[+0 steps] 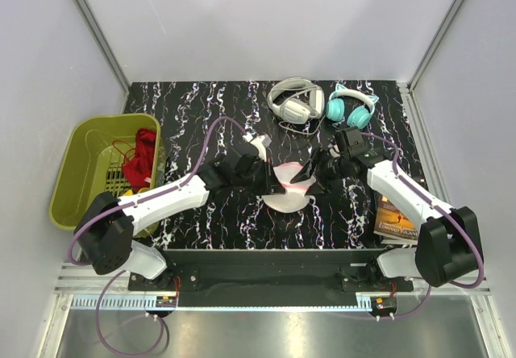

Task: Place the bra in the laundry bag and zip it closed

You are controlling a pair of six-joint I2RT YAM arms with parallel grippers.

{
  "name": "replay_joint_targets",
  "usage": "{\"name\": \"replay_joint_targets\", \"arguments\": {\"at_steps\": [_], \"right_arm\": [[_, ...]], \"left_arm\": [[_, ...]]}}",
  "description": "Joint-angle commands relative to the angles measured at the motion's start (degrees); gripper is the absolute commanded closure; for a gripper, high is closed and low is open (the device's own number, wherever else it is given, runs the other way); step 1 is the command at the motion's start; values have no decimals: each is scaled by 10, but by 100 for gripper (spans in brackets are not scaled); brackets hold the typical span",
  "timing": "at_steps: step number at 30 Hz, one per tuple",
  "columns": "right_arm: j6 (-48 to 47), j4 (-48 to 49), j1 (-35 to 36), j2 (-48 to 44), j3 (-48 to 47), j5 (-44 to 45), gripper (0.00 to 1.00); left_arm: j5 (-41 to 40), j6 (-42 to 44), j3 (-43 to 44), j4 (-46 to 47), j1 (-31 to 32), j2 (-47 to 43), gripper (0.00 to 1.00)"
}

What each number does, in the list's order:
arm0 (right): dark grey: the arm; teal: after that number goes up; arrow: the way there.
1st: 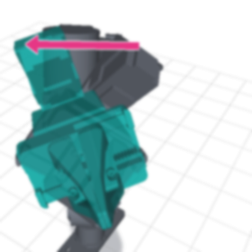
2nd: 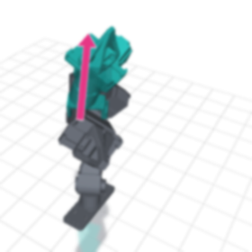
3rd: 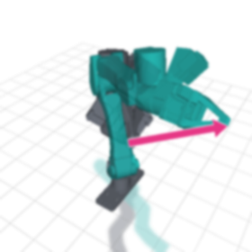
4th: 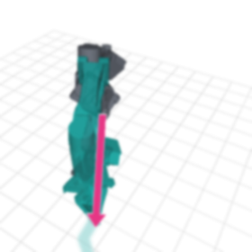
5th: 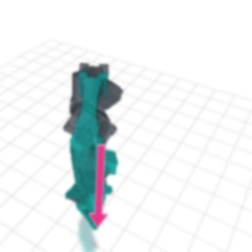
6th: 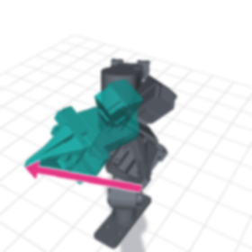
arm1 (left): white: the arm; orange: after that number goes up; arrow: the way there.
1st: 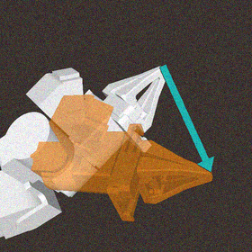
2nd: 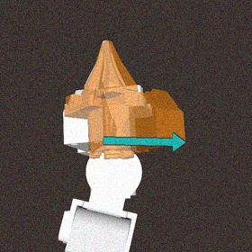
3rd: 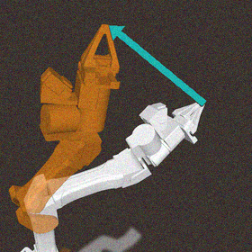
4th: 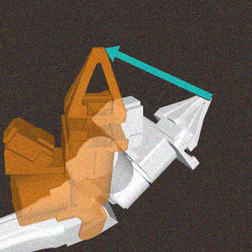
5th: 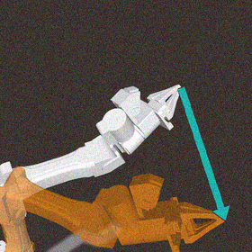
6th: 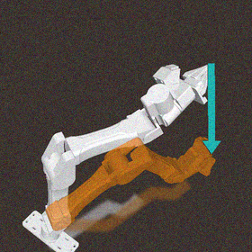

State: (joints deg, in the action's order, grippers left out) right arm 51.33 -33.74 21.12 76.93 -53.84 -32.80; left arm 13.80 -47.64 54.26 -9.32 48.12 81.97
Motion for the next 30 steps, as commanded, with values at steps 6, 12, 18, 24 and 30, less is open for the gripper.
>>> {"name": "replay_joint_targets", "arguments": {"at_steps": [6, 12, 18, 24, 30], "right_arm": [[-20, 41, -16, 9, -31, 43, 100], [-148, 39, -27, 66, -86, -40, 100], [-177, 47, -9, 152, -194, -123, 100], [-128, -25, -12, 214, -259, -70, 35], [-111, -105, -40, 134, -171, 93, 4]], "left_arm": [[-11, 20, -7, -13, -4, -42, 100], [6, 58, -48, -80, -105, -81, 100], [42, 80, -14, -100, -112, -104, 100], [26, 28, -3, -64, -77, -109, 100], [-3, -25, -9, -30, -57, -65, 100]]}}
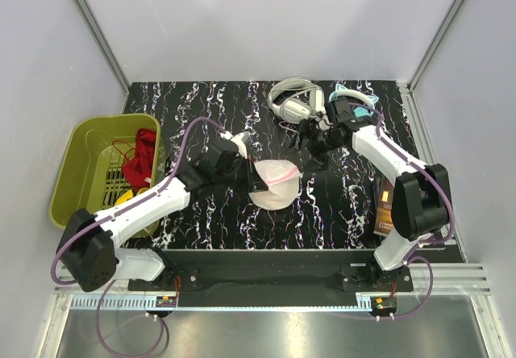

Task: Place the bra in the laundry bag and zip it closed

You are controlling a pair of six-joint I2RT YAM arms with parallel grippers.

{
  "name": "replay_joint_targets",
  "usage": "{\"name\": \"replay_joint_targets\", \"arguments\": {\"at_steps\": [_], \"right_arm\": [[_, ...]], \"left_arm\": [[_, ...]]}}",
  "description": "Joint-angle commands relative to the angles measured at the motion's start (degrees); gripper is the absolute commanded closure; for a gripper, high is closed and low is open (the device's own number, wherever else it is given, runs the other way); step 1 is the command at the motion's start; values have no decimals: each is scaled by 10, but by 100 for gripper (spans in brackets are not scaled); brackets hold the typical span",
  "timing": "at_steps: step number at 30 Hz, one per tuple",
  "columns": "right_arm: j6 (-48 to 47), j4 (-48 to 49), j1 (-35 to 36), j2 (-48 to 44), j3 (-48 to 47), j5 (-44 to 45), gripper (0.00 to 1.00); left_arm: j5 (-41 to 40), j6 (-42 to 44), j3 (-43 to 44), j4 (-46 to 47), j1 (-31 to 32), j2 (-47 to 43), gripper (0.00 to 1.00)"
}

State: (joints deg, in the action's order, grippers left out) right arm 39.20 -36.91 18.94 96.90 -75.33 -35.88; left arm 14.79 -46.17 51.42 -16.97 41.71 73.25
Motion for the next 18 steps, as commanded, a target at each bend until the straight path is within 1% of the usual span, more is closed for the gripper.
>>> {"name": "replay_joint_targets", "arguments": {"at_steps": [1, 3, 4, 5, 6, 8, 10, 11, 12, 13, 14, 15, 18], "right_arm": [[6, -89, -21, -79, 48, 175, 2], [-10, -135, -26, -107, 55, 214, 0], [-11, -147, -27, -115, 60, 240, 0], [-11, -154, -26, -136, 68, 245, 0], [2, -158, -26, -150, 85, 242, 0], [37, -153, -25, -185, 103, 181, 0], [124, -83, -5, -224, 148, 101, 0], [159, -55, 7, -236, 174, 90, 0], [222, 1, 21, -246, 183, 85, 0], [246, 19, 43, -250, 188, 87, 0], [264, 32, 50, -251, 194, 95, 1], [289, 59, 57, -249, 198, 102, 2], [313, 99, 59, -226, 205, 94, 8]], "left_arm": [[-12, -41, 25, 50, 12, 29, 100], [-6, -38, 32, 57, 18, 51, 100], [-3, -35, 42, 58, 24, 58, 100], [-2, -34, 47, 57, 28, 67, 100], [-3, -32, 51, 57, 36, 72, 100], [-5, -33, 60, 58, 43, 78, 100], [-3, -37, 68, 58, 51, 86, 100], [-3, -38, 69, 58, 54, 87, 100], [-2, -39, 75, 59, 59, 89, 100], [-3, -41, 76, 59, 62, 92, 100], [-2, -43, 79, 60, 64, 92, 100], [-1, -44, 82, 60, 69, 92, 100], [-2, -48, 86, 61, 78, 92, 100]]}}
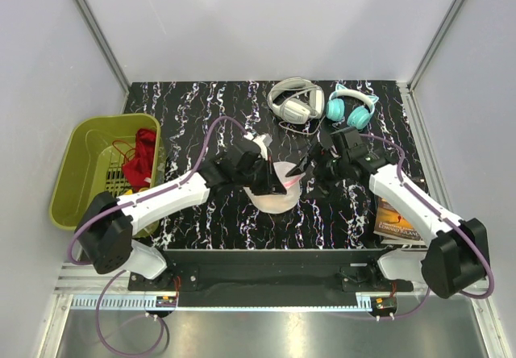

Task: Place the bra in the laundry bag and zip it closed

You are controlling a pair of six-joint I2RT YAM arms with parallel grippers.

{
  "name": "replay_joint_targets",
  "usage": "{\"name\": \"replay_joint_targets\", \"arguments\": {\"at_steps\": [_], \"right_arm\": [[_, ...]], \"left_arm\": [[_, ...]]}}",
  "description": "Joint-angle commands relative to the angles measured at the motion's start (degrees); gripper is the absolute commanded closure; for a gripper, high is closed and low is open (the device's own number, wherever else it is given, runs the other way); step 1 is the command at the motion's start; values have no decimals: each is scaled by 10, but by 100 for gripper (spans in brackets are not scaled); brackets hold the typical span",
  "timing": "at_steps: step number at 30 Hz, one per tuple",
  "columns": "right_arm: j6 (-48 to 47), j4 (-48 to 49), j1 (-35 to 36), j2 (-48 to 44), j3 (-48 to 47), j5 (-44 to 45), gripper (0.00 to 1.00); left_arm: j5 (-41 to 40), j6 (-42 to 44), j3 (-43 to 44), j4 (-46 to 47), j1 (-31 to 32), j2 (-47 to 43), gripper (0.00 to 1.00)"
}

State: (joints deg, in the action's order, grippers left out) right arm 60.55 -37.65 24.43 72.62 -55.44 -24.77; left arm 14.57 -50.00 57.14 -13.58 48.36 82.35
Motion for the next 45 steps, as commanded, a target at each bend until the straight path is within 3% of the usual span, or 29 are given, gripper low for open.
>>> {"name": "replay_joint_targets", "arguments": {"at_steps": [1, 4, 6, 8, 9, 10, 11, 16, 20, 24, 27, 28, 29, 31, 32, 34, 37, 40, 42, 45], "right_arm": [[102, 110, 6, 32, 3, -19, 10], [115, 128, 6, 52, 2, -22, 22], [111, 136, 6, 59, 1, -17, 41], [96, 137, 1, 68, 1, -17, 68], [90, 137, -8, 71, 2, -19, 91], [83, 137, -14, 74, 2, -22, 100], [63, 136, -23, 75, 5, -26, 100], [-28, 138, -82, 102, -3, -105, 100], [-107, 140, -85, 138, -53, -161, 100], [-134, 137, -84, 190, -109, -232, 100], [-145, 123, -85, 220, -151, -231, 100], [-151, 109, -85, 223, -160, -214, 90], [-178, 48, -84, 226, -185, -189, 63], [-213, -26, -85, 232, -219, -104, 45], [-239, -74, -85, 228, -220, -82, 31], [-249, -92, -84, 195, -197, -42, 20], [-232, -102, -85, 127, -153, -36, 16], [-163, -75, -80, 75, -93, -89, 17], [-108, -11, -69, 47, -61, -133, 20], [-12, 78, -44, 25, -20, -114, 23]], "left_arm": [[1, -10, 31, 27, 13, 3, 100], [3, -6, 36, 28, 16, 8, 100], [3, -3, 39, 28, 16, 11, 100], [2, 0, 36, 26, 17, 15, 100], [-2, 2, 29, 24, 15, 15, 100], [-6, 5, 24, 20, 13, 12, 100], [-14, 7, 18, 7, 10, 10, 100], [-42, 44, -44, -63, -52, -52, 100], [-31, 89, -58, -98, -97, -90, 100], [2, 90, -31, -102, -90, -105, 100], [7, 70, -4, -93, -71, -105, 100], [9, 63, 3, -84, -66, -104, 100], [12, 56, 14, -78, -57, -100, 100], [12, 32, 25, -61, -50, -85, 100], [11, 25, 37, -59, -46, -78, 100], [6, 10, 49, -57, -43, -55, 100], [6, 8, 74, -58, -38, -23, 100], [6, 14, 93, -58, -27, -2, 100], [8, 16, 99, -58, -20, 7, 100], [7, 18, 100, -58, -12, 13, 100]]}}
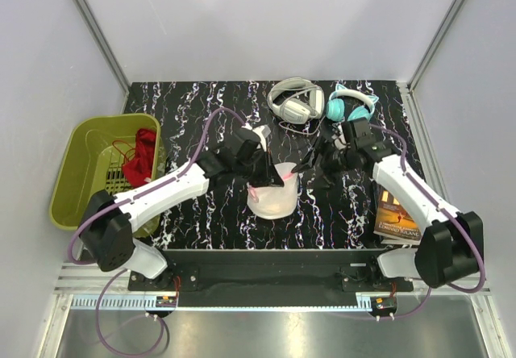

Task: Place the bra in the laundry bag and zip it closed

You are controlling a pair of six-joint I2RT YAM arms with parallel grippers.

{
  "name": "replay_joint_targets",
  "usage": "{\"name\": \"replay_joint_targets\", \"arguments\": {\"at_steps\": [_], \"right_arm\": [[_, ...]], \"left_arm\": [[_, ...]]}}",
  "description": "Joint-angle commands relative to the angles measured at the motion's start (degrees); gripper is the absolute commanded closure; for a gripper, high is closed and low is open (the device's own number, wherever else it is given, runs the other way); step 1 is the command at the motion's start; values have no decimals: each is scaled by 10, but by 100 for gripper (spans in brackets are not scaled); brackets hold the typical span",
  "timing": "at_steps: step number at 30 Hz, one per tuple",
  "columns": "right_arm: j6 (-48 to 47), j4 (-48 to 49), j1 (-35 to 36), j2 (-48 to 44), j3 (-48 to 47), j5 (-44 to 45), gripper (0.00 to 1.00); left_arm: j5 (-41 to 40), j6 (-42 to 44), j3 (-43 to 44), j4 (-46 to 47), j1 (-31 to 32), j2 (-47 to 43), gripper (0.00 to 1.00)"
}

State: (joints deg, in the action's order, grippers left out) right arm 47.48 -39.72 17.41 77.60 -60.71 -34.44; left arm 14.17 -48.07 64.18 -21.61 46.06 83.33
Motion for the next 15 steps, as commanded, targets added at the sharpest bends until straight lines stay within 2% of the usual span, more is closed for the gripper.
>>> {"name": "replay_joint_targets", "arguments": {"at_steps": [1, 7, 9, 10, 11, 12, 15], "right_arm": [[137, 119, 32, -21, 37, -14, 25], [150, 145, 43, 28, 21, -7, 40], [146, 146, 39, 39, 23, 10, 54], [136, 145, 37, 42, 23, 14, 66], [132, 147, 26, 47, 26, 8, 93], [119, 149, 16, 54, 32, 1, 100], [78, 152, -20, 68, 36, -29, 100]], "left_arm": [[12, -2, 30, 24, 17, 3, 100], [10, -1, 28, 24, 26, 3, 100], [10, 3, 29, 22, 27, 5, 100], [6, 3, 24, 19, 26, 4, 100], [-1, 3, 20, 13, 25, -1, 100], [-6, 5, 15, 0, 23, -4, 100], [-23, 13, -20, -34, 2, -35, 100]]}}
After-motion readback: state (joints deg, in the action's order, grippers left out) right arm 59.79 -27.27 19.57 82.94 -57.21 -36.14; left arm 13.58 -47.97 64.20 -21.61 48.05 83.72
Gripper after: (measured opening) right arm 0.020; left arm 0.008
